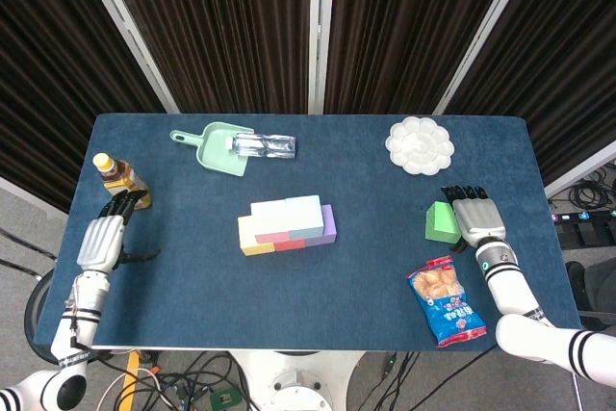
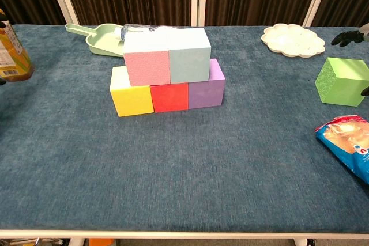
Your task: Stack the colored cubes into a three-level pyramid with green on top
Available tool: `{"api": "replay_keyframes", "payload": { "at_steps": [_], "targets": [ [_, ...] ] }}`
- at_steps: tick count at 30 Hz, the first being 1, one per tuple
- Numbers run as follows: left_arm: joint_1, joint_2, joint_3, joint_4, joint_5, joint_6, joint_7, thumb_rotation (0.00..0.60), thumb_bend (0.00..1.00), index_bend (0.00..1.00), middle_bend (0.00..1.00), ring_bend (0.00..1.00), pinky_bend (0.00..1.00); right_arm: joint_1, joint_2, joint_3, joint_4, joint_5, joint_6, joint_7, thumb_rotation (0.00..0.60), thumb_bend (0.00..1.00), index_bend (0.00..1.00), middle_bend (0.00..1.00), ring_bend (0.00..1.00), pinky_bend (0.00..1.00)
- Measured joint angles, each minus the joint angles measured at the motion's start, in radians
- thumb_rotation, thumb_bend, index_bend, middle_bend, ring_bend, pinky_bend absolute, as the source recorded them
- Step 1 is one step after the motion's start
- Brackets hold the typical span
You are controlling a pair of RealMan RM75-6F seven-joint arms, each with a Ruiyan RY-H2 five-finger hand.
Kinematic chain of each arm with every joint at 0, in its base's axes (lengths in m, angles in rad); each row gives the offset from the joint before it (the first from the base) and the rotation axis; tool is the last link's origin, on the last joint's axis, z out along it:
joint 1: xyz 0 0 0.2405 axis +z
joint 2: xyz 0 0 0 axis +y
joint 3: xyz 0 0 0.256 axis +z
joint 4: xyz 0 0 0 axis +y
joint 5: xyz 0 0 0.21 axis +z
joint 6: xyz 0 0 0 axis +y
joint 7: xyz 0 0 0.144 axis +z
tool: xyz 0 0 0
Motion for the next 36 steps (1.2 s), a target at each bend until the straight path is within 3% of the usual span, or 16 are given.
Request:
{"api": "replay_keyframes", "payload": {
  "at_steps": [16, 20, 29, 36],
  "targets": [
    [-0.001, 0.003, 0.009, -0.012, 0.004, -0.004, 0.015, 0.6, 0.04, 0.11, 0.1, 0.03, 0.14, -0.045, -0.078, 0.029, 0.088, -0.107, 0.038, 0.066, 0.6, 0.16, 0.0, 0.4, 0.0, 0.0],
    [0.003, 0.005, 0.011, -0.016, 0.005, 0.001, 0.014, 0.6, 0.04, 0.11, 0.1, 0.03, 0.14, -0.059, -0.064, 0.039, 0.071, -0.135, 0.06, 0.076, 0.6, 0.19, 0.0, 0.43, 0.01, 0.0],
    [0.029, 0.022, 0.033, -0.032, 0.017, 0.018, 0.003, 0.6, 0.04, 0.11, 0.1, 0.03, 0.14, -0.051, 0.053, 0.093, -0.099, -0.164, 0.094, 0.064, 0.6, 0.2, 0.0, 0.44, 0.02, 0.0],
    [0.046, 0.051, 0.052, -0.045, 0.051, 0.039, -0.006, 0.6, 0.04, 0.11, 0.1, 0.03, 0.14, 0.064, 0.203, 0.197, -0.286, -0.095, 0.057, -0.008, 0.6, 0.2, 0.0, 0.44, 0.02, 0.0]
  ]
}}
